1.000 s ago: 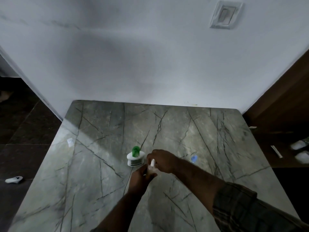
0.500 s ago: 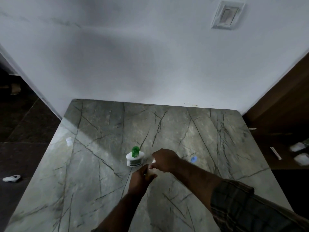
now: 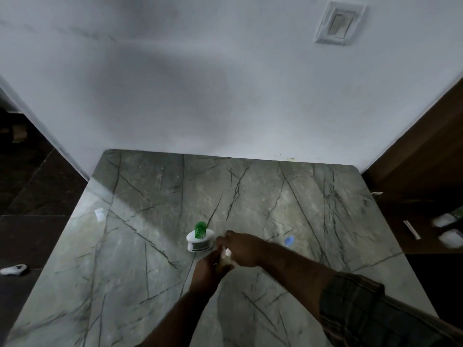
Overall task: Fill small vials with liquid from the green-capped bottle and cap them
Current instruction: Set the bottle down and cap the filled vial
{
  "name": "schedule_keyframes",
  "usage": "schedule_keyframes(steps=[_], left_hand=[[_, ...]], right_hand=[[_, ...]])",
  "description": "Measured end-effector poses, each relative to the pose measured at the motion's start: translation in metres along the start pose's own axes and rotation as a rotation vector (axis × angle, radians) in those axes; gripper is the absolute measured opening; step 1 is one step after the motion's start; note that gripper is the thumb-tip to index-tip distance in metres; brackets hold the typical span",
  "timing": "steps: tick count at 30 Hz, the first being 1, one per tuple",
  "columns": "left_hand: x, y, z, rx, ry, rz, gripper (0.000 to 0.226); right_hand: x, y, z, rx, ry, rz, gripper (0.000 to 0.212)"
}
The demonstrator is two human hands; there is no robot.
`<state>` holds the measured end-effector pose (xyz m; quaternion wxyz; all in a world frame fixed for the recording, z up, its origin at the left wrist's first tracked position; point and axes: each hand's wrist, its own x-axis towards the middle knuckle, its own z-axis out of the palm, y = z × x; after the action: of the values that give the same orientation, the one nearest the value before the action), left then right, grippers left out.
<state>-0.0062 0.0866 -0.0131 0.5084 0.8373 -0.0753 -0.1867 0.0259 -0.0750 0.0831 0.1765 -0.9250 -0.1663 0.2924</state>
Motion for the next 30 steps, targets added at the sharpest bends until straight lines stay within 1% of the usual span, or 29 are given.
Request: schedule_keyframes(steps=[1, 2, 3, 5, 7, 10, 12, 14, 17, 18, 20, 22, 25, 26, 27, 30], left_hand=[[0.0, -0.001, 0.0, 0.022, -0.022, 0.012, 0.034], [0.0, -0.002, 0.001, 0.034, -0.034, 0.02, 0.036], [-0.001, -0.001, 0.002, 0.032, -0.033, 0.02, 0.037], [-0.002, 0.002, 0.002, -0.001, -0.017, 0.001, 0.039], [0.0, 0.001, 0.003, -0.026, -0.007, -0.005, 0.035], [0.002, 0.0, 0.003, -0.025, -0.007, -0.042, 0.028], [0.004, 0.0, 0.004, -0.041, -0.004, -0.059, 0.024], [0.006, 0.002, 0.006, -0.067, 0.002, -0.061, 0.019], [0.009, 0.006, 0.01, -0.081, 0.032, -0.036, 0.015], [0.011, 0.007, 0.012, -0.076, 0.044, -0.025, 0.015], [0.014, 0.01, 0.016, -0.033, 0.055, 0.013, 0.022], [0.017, 0.013, 0.019, 0.016, 0.058, 0.019, 0.035], [0.02, 0.011, 0.018, 0.042, 0.055, -0.086, 0.067], [0.019, 0.008, 0.017, 0.043, 0.049, -0.129, 0.074], [0.017, 0.004, 0.015, 0.04, 0.044, -0.162, 0.076], [0.006, -0.012, 0.006, 0.049, 0.048, -0.215, 0.068]], right_hand=[[0.001, -0.001, 0.0, 0.001, 0.027, 0.022, 0.034], [0.002, -0.002, 0.0, 0.002, 0.067, 0.062, 0.026], [0.004, -0.003, -0.001, -0.001, 0.105, 0.113, 0.026], [0.005, -0.002, 0.002, -0.014, 0.16, 0.18, 0.037], [0.004, 0.001, 0.006, -0.028, 0.191, 0.168, 0.04], [0.002, 0.009, 0.009, 0.093, 0.191, 0.11, 0.024], [0.002, 0.013, 0.011, 0.195, 0.227, 0.134, 0.019], [0.002, 0.016, 0.016, 0.287, 0.295, 0.174, 0.022], [0.0, 0.02, 0.03, 0.428, 0.347, 0.259, 0.046], [0.0, 0.021, 0.036, 0.465, 0.353, 0.291, 0.048], [0.003, 0.022, 0.047, 0.5, 0.382, 0.375, 0.042], [0.006, 0.025, 0.052, 0.524, 0.431, 0.437, 0.04], [0.007, 0.036, 0.048, 0.48, 0.475, 0.418, 0.04], [0.007, 0.04, 0.045, 0.453, 0.499, 0.408, 0.039], [0.008, 0.045, 0.042, 0.443, 0.515, 0.406, 0.039], [0.011, 0.056, 0.041, 0.425, 0.502, 0.431, 0.041]])
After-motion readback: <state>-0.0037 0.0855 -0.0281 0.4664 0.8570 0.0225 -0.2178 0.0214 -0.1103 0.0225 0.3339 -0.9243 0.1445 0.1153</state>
